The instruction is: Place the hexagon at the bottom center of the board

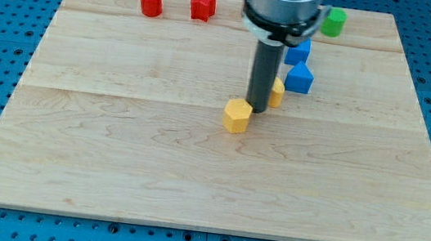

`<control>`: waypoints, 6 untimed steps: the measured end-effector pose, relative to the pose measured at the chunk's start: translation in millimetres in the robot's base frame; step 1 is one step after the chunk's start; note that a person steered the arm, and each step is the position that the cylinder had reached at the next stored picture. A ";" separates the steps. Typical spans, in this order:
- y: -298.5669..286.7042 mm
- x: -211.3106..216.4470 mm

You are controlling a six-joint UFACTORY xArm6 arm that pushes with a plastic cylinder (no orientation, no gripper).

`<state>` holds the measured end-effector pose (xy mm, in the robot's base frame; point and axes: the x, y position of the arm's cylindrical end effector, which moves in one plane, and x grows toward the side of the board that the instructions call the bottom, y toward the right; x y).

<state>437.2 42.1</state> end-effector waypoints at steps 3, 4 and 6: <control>-29.3 14.2; -59.4 56.5; -74.7 47.9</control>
